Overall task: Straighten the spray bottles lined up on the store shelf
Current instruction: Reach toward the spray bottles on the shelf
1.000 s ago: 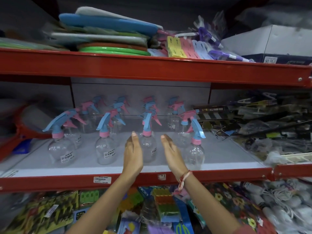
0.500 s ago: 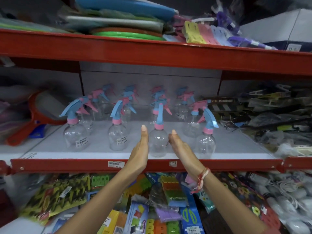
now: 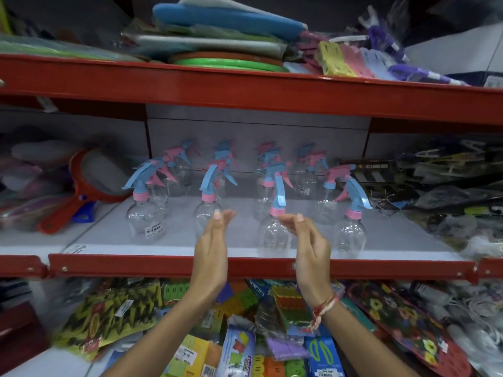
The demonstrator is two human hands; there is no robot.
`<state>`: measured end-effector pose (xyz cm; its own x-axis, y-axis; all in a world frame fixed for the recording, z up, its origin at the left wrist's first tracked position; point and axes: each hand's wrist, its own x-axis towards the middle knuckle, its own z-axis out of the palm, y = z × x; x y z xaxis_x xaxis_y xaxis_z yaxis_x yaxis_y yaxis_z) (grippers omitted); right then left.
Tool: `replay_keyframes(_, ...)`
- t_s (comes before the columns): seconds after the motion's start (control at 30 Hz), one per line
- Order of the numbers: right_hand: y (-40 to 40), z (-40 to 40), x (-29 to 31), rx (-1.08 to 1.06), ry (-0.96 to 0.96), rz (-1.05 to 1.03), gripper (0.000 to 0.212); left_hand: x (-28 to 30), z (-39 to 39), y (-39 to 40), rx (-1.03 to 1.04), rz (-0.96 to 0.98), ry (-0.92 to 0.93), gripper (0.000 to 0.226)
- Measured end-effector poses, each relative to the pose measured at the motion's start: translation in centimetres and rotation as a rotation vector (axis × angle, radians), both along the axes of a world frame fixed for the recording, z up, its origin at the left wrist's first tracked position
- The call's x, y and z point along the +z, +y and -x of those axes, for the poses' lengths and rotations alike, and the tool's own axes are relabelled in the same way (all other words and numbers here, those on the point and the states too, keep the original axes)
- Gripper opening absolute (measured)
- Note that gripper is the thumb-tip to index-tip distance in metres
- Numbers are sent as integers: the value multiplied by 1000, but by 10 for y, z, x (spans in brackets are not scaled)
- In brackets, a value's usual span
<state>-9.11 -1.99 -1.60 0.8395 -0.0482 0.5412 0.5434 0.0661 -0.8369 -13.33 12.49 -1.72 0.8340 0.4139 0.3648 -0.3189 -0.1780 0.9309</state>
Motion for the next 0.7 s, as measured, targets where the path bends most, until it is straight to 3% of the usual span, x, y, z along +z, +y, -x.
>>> replay_keyframes(0.1, 34, -3, 1, 114, 33, 40, 30, 6, 2, 26, 155, 47, -67, 52)
replay_keyframes(0.2, 69, -12, 6, 236, 164, 155, 36, 6, -6, 50, 237, 32, 15, 58)
replay_keyframes(0.3, 98, -23, 13, 293, 279, 263, 49, 13, -12, 64, 157, 40, 132, 78)
replay_keyframes(0.4, 115, -32, 14, 307, 361, 309, 59, 20, -17, 68, 48, 69, 230, 80)
replay_keyframes(0.5, 121, -33, 13, 337, 442, 320, 72, 21, -21, 74, -57, 93, 280, 104)
replay_keyframes(0.57, 120, -31, 12, 355, 460, 289, 79, 23, -19, 76, -93, 120, 277, 100)
replay_keyframes(0.7, 109, -24, 9, 408, 474, 211, 71, 28, -4, 76, -186, 148, 247, 81)
